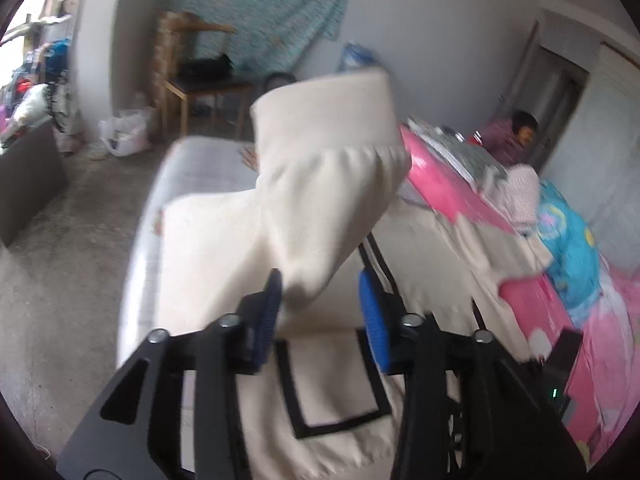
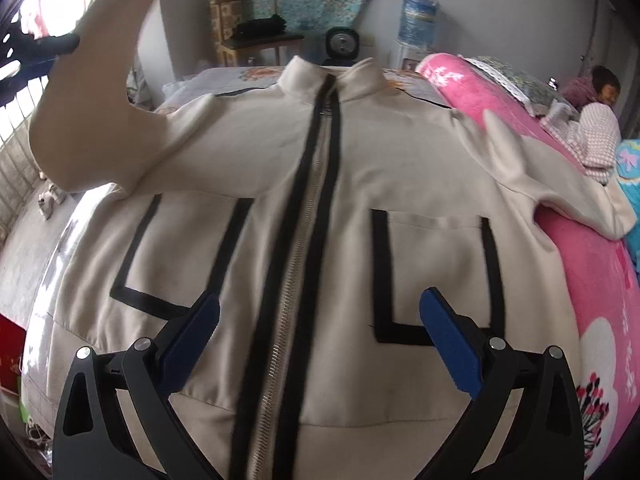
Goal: Fold large clothes
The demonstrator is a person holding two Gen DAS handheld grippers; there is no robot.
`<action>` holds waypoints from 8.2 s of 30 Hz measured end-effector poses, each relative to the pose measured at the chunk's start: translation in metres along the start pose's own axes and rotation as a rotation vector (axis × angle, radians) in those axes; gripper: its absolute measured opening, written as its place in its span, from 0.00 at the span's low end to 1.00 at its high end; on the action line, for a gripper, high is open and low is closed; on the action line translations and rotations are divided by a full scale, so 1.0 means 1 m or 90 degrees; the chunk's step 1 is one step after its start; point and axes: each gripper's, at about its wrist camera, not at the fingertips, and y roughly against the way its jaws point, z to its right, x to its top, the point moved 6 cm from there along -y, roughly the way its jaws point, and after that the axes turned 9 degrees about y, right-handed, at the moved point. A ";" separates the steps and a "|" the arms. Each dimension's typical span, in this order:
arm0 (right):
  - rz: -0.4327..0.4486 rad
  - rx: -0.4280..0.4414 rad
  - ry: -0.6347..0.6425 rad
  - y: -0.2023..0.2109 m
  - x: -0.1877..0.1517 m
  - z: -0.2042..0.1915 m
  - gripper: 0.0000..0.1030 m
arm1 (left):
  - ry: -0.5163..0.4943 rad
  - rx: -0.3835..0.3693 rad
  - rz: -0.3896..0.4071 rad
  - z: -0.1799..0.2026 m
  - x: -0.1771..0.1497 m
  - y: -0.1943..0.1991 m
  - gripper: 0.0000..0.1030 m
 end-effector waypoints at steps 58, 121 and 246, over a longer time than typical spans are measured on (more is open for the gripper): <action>0.147 0.463 -0.068 0.056 0.267 -0.020 0.06 | 0.066 0.227 -0.101 -0.080 -0.134 -0.050 0.45; 0.251 0.266 0.034 0.049 0.269 0.066 0.05 | 0.122 0.349 0.020 -0.148 -0.045 -0.100 0.37; -0.065 -0.024 0.006 -0.149 0.116 0.133 0.03 | 0.000 0.137 -0.069 -0.078 -0.007 -0.161 0.61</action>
